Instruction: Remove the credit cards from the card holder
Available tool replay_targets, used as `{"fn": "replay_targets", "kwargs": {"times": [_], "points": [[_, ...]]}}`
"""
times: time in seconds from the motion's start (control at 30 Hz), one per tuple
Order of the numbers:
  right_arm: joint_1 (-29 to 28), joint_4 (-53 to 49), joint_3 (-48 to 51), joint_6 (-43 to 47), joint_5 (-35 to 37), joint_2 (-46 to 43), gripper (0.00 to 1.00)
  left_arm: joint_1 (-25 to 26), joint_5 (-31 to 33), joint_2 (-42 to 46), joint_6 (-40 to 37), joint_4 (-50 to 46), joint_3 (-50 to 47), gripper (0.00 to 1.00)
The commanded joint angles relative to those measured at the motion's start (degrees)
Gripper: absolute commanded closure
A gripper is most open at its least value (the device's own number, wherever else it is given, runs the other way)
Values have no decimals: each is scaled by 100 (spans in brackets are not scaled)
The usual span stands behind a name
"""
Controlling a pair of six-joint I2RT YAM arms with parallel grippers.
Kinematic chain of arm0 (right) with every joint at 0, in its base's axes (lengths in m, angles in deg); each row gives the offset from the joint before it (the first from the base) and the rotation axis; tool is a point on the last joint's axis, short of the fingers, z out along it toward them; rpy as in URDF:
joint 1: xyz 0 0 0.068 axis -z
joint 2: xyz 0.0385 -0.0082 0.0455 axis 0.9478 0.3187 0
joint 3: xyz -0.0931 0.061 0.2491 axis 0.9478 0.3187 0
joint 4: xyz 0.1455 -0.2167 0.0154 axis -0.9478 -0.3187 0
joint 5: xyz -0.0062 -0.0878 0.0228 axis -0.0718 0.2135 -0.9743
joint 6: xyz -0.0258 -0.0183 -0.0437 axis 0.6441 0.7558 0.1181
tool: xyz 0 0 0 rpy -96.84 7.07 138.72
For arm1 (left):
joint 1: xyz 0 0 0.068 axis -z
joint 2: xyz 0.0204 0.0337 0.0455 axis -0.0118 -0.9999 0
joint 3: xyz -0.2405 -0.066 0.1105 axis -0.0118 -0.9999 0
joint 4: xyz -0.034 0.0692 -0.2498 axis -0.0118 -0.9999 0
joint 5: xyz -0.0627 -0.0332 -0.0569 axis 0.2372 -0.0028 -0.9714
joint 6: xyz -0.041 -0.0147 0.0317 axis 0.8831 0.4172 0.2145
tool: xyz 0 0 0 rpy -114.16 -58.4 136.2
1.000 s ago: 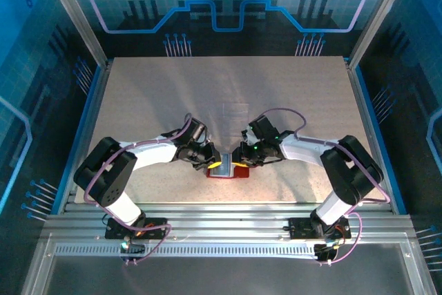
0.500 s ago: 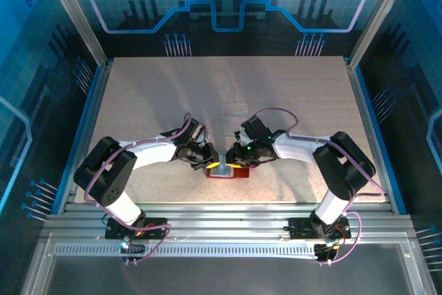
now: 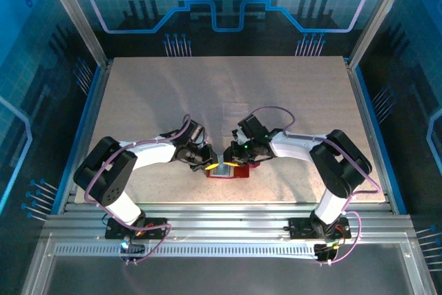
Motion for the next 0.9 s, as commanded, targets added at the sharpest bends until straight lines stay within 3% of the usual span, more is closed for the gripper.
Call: {"fn": "replay_targets", "kwargs": {"times": [0.0,0.87], "points": [[-81,-37,-105,11,42,187,82,-50,-44,-35,-39,-7,-88,89],[-81,-439,-160,185,372,238,77,-43,-56,-92,13,22,-85,89]]}}
